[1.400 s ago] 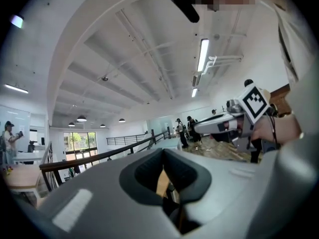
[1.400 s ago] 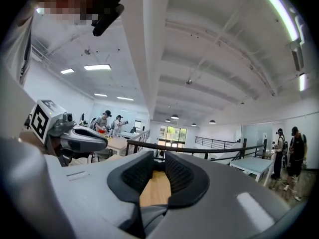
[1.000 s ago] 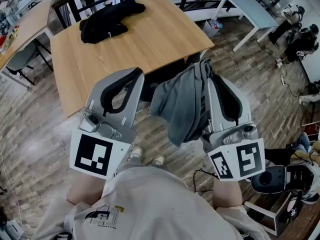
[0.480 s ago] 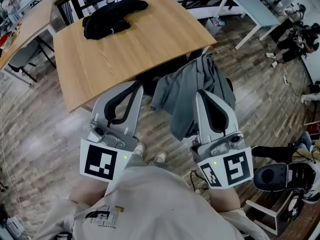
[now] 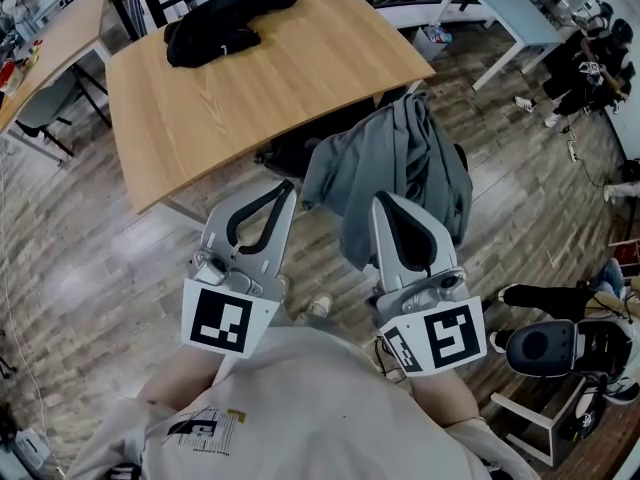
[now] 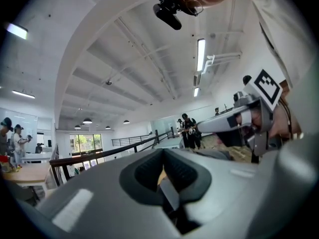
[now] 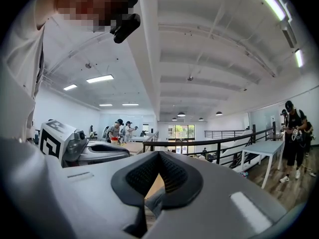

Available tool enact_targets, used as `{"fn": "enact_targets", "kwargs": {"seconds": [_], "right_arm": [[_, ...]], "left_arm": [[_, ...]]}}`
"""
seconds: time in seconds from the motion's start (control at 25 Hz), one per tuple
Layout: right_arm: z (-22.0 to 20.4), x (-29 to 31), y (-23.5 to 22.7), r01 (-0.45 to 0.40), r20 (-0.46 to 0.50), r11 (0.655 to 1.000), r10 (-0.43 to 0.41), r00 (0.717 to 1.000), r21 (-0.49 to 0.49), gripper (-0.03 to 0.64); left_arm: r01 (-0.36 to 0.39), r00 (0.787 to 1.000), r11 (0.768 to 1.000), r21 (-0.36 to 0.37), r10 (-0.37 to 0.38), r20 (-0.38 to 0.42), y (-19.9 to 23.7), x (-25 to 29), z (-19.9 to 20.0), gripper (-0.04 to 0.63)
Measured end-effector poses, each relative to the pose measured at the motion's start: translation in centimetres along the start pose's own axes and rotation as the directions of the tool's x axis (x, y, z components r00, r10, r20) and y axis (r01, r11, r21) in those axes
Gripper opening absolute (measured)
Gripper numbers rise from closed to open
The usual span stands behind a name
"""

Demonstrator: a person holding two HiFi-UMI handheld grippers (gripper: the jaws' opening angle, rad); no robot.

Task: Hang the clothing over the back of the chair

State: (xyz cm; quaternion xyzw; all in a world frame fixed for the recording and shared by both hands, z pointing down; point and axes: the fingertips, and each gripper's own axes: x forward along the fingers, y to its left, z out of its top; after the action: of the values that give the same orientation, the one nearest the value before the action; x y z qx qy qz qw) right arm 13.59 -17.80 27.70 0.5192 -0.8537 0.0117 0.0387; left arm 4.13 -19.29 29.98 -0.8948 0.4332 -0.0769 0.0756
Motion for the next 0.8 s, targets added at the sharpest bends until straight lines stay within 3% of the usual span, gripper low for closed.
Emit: {"fn": "enact_targets", "kwargs": {"seconds": [0.8], "right_arm": [[0.7, -1.2, -0.5, 0.019, 0.009, 0.998, -0.019, 1.000, -0.058, 0.002]], "left_arm": [[0.036, 0.999, 0.999, 0.041, -0.036, 0.020, -2.3, -0.1, 1.4, 0.000]]}}
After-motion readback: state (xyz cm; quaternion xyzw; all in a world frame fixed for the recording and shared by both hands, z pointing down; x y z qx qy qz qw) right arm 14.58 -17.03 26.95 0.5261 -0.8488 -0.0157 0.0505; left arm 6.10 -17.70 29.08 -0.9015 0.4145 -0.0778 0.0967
